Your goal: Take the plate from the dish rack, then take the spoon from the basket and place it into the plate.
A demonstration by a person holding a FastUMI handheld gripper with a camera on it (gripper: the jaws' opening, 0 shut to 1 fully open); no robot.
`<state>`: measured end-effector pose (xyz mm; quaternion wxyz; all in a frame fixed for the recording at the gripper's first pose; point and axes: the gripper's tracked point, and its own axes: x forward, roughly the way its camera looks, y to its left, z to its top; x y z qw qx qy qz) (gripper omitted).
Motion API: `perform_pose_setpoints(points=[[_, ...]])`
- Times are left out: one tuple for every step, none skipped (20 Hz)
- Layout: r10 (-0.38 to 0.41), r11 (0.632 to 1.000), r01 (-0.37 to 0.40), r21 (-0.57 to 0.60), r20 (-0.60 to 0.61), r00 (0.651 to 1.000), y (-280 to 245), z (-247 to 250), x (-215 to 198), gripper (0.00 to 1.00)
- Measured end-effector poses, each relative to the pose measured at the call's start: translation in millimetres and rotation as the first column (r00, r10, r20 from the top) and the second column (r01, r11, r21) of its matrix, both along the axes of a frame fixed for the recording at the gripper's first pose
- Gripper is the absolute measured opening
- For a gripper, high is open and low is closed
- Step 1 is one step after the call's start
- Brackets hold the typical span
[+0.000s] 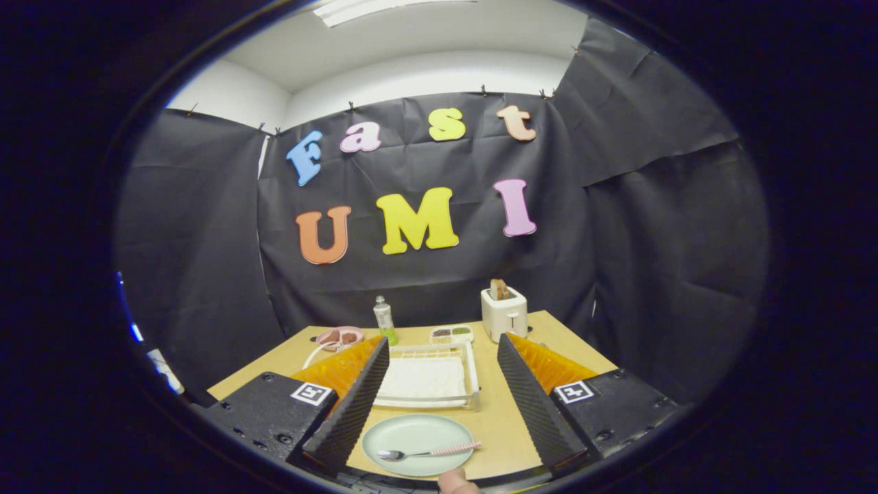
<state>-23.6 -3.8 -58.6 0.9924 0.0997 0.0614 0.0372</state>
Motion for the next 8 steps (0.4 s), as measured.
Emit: perform_pose_setpoints(points=[[0.002, 1.000, -0.002, 0.002, 0.000, 1.000, -0.2, -0.8, -0.6, 1.00], [0.004, 1.000, -0.004, -0.003, -0.001, 1.000, -0.7, -1.5, -0.3, 1.00], [0.006, 1.000, -0.006, -0.009, -0.002, 1.000, -0.8, -2.6, -0.7, 1.00], [0.009, 1.000, -0.009, -0.013, -0.009, 1.000, 0.1, -5.6, -0.9, 1.00], [0.017, 1.000, -0.017, -0.012, -0.016, 1.000, 2.1, -9.5, -1.6, 1.00], [0.024, 1.000, -0.024, -0.009, -0.020, 1.000, 4.0, -11.8, -0.8, 1.00], [0.024, 1.000, -0.024, -0.008, -0.028, 0.999, 3.6, -15.2, 0.4, 1.00], [0.022, 1.000, -0.023, -0.008, -0.034, 0.999, 2.6, -17.9, 1.0, 1.00]])
